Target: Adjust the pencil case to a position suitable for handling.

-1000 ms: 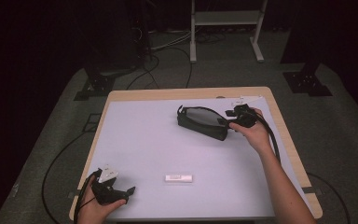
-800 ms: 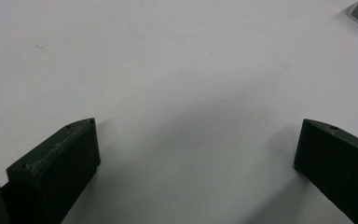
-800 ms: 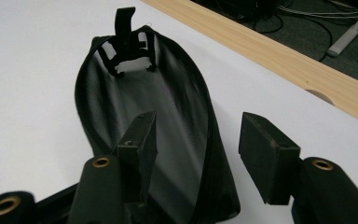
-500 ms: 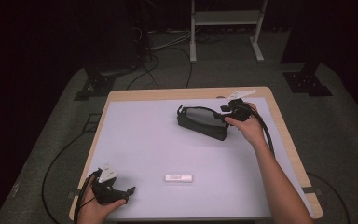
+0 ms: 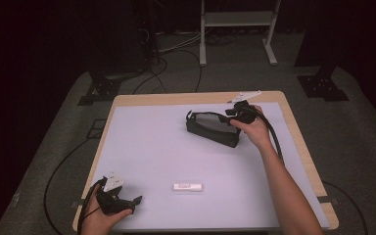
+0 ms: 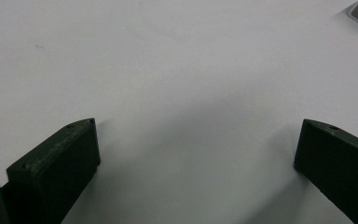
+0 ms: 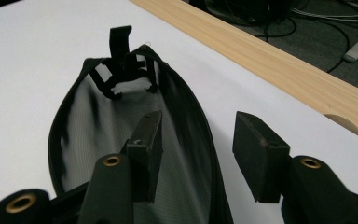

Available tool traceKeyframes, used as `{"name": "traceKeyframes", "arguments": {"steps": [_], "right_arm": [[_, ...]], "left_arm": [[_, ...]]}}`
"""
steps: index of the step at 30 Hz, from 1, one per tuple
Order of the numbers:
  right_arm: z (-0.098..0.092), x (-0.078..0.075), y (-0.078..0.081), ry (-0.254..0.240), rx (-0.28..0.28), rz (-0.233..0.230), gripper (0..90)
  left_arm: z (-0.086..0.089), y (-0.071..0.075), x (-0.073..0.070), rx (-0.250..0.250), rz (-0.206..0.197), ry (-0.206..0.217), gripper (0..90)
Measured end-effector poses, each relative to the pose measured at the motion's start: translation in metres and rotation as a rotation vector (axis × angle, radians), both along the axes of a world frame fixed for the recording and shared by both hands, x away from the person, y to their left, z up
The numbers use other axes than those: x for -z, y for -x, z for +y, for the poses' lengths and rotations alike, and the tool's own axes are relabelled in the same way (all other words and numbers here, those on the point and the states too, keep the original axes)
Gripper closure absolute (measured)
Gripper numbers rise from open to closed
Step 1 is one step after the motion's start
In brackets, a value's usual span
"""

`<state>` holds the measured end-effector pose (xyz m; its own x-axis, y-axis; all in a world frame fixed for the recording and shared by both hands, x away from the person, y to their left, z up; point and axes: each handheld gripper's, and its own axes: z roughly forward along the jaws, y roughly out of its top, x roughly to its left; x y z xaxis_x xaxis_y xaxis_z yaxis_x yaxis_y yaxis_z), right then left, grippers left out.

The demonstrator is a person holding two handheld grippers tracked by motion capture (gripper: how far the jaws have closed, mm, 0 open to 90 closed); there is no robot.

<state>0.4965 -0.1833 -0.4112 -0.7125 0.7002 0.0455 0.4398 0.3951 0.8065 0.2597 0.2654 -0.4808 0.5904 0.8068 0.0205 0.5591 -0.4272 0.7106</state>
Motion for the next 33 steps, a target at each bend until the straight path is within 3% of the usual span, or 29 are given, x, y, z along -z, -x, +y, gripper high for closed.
{"name": "traceKeyframes", "arguments": {"steps": [18, 33], "right_arm": [[0.016, 0.006, -0.014, 0.063, -0.044, 0.01, 64.9], [0.019, 0.007, -0.02, 0.094, -0.058, 0.044, 87.3]], "left_arm": [[0.0, 0.0, 0.0, 0.0, 0.0, 0.0, 0.0], [0.0, 0.0, 0.0, 0.0, 0.0, 0.0, 0.0]]}}
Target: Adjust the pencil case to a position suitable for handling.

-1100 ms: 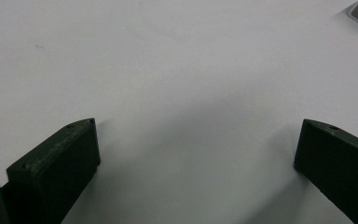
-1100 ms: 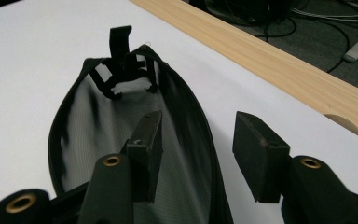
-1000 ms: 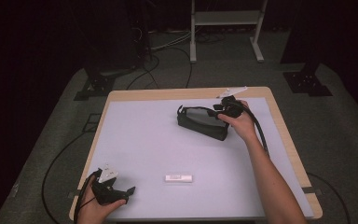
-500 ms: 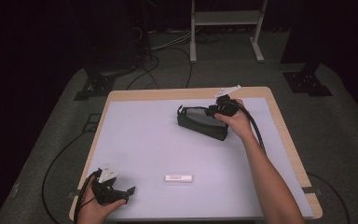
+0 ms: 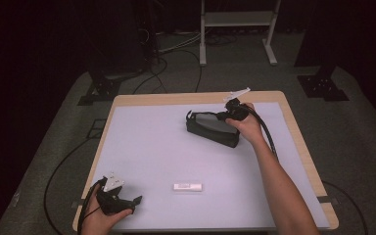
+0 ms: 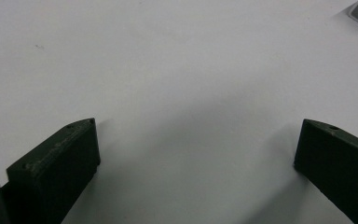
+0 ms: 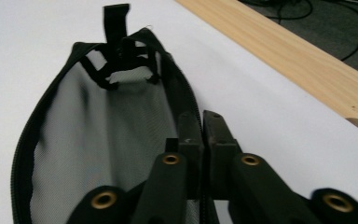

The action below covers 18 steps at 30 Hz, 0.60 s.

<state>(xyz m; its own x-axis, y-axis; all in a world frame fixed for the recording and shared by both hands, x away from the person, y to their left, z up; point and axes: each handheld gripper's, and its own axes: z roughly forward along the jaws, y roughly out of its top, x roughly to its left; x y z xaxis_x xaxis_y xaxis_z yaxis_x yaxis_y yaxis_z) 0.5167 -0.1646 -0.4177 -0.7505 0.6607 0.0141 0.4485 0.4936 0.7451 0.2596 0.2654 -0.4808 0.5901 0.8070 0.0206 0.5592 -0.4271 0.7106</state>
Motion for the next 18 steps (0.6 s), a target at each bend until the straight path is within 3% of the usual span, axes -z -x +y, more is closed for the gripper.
{"name": "traceKeyframes", "arguments": {"steps": [11, 18], "right_arm": [[0.001, -0.005, 0.003, -0.009, -0.029, 0.013, 88.3], [0.0, -0.014, 0.01, -0.022, -0.091, 0.009, 88.3]], "left_arm": [[0.0, 0.0, 0.0, 0.0, 0.0, 0.0, 0.0], [0.0, 0.0, 0.0, 0.0, 0.0, 0.0, 0.0]]}}
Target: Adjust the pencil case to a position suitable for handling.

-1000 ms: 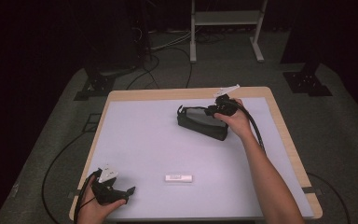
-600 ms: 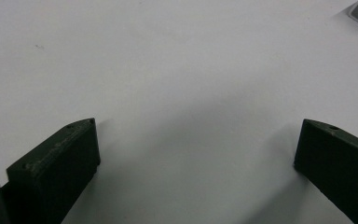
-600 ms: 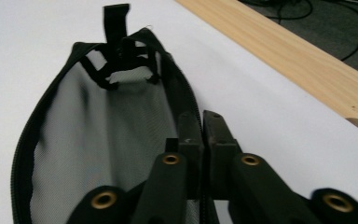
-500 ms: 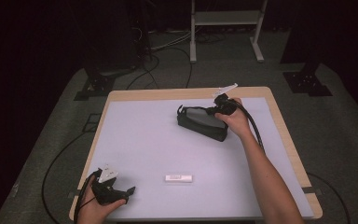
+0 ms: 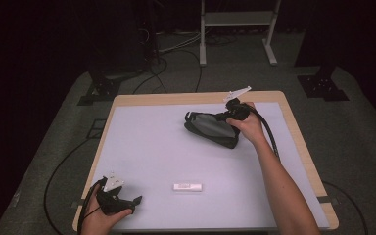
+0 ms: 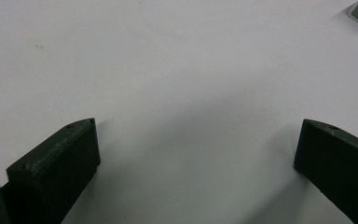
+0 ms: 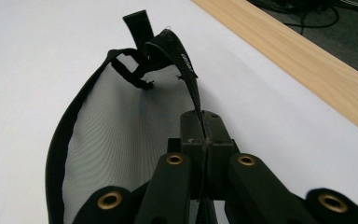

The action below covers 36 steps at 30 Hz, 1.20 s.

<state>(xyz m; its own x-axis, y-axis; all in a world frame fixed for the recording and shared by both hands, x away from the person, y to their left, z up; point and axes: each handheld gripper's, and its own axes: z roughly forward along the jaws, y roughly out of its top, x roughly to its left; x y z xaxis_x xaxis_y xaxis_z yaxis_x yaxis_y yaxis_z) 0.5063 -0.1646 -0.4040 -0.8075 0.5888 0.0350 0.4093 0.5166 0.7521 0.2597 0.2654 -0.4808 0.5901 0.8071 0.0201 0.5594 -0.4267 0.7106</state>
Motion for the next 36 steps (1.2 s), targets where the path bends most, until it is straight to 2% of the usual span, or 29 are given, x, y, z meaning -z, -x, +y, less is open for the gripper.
{"name": "traceKeyframes", "arguments": {"steps": [17, 36], "right_arm": [[0.003, -0.014, 0.015, 0.002, -0.106, -0.005, 88.3], [0.005, -0.023, 0.038, 0.004, -0.187, 0.002, 88.3]], "left_arm": [[0.0, 0.0, 0.0, -0.001, -0.001, 0.002, 0.0], [0.0, 0.0, 0.0, -0.001, 0.002, 0.001, 0.0]]}}
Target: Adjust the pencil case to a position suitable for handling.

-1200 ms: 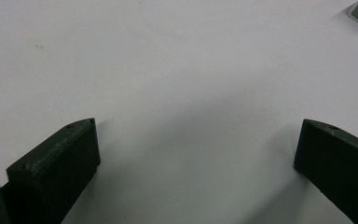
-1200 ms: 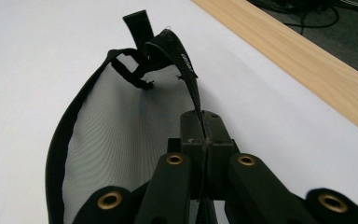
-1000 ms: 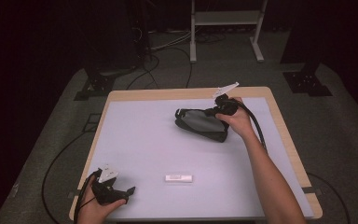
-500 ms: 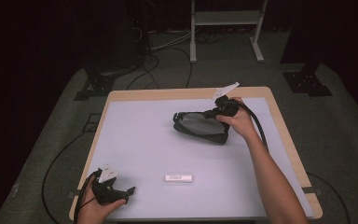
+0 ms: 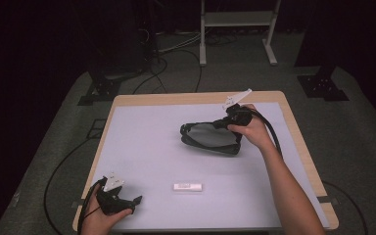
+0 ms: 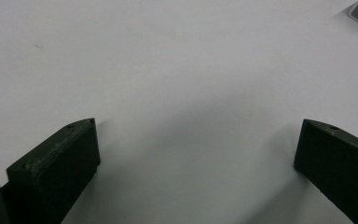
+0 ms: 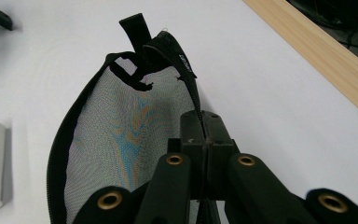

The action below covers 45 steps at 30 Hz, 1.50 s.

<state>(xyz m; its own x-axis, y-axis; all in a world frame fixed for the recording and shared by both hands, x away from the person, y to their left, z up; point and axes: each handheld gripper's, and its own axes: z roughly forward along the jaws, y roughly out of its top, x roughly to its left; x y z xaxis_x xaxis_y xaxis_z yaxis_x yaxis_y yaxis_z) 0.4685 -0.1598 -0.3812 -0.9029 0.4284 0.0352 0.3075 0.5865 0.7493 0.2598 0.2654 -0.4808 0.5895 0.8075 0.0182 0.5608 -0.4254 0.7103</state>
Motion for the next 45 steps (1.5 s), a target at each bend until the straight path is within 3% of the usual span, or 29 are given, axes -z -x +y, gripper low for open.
{"name": "traceKeyframes", "arguments": {"steps": [13, 25, 45], "right_arm": [[0.003, -0.001, 0.018, 0.004, -0.043, -0.004, 88.3], [0.014, -0.005, 0.033, 0.016, -0.135, -0.024, 88.3], [0.032, 0.002, 0.043, 0.007, -0.254, 0.039, 88.3]], "left_arm": [[0.0, 0.0, 0.0, 0.0, 0.0, 0.001, 0.0], [0.0, 0.0, 0.0, 0.0, 0.0, 0.001, 0.0], [0.0, 0.0, 0.0, -0.001, 0.0, 0.001, 0.0]]}}
